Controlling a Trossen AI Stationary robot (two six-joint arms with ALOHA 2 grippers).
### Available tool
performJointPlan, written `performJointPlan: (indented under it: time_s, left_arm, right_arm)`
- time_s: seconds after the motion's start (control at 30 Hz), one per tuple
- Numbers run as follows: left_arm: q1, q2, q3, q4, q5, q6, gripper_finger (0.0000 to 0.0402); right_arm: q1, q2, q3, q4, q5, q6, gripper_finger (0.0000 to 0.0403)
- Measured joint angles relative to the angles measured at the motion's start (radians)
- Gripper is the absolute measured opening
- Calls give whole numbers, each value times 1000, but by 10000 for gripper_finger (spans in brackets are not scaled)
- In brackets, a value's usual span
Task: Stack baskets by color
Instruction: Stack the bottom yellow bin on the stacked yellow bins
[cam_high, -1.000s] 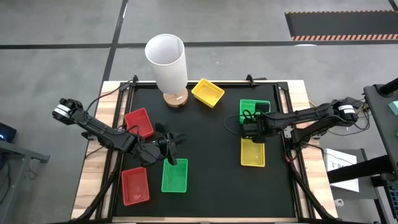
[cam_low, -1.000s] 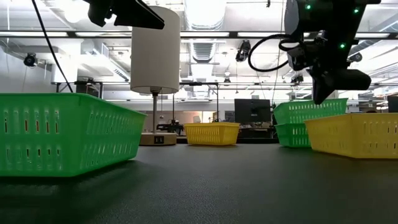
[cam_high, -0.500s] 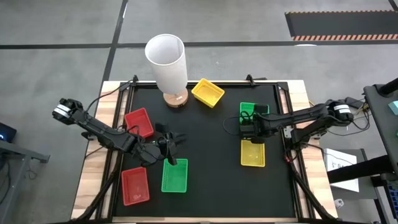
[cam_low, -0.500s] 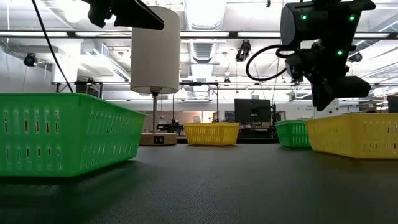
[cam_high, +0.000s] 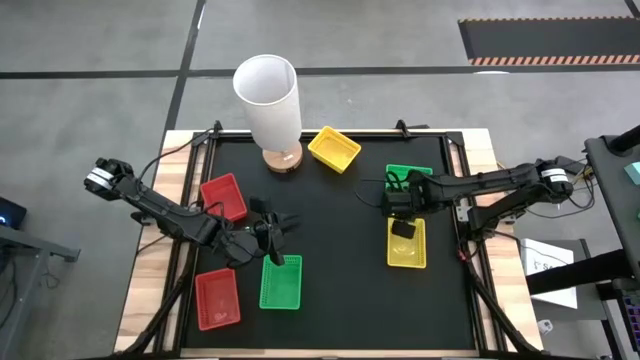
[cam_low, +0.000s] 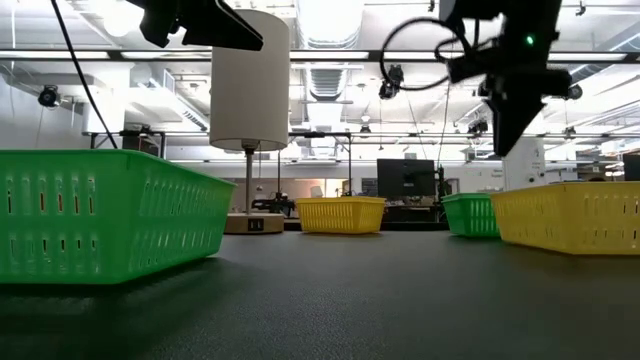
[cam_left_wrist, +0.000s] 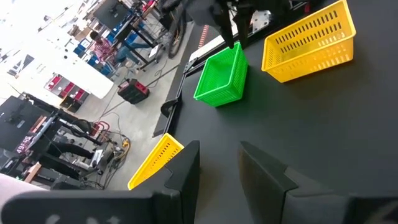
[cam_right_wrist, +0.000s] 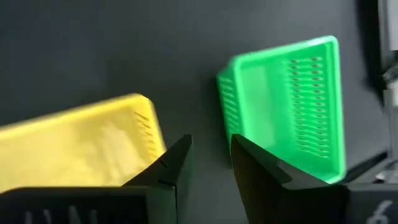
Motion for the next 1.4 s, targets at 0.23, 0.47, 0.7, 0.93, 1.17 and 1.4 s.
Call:
performJointPlan:
  time_s: [0.23,0.47,0.7,0.93,1.17,1.4]
  left_arm:
    - [0,0,-2,0,1,-24,93]
    - [0,0,-3,0,1,-26,93]
    - [0,0,-3,0,2,-26,93]
    - [0,0,-3,-1,5,-25,93]
    - [0,0,-4,-17,4,-23,93]
    - [-16,0,-5,-69,-93,-24,93]
  right_arm:
    - [31,0,96,5,-68,104,83]
    - [62,0,150,8,-189,381,87]
    - [93,1,137,11,-274,591,129]
    - [119,22,134,16,-344,783,163]
    - [133,130,149,23,-358,825,166]
    - [141,252,209,0,-372,855,166]
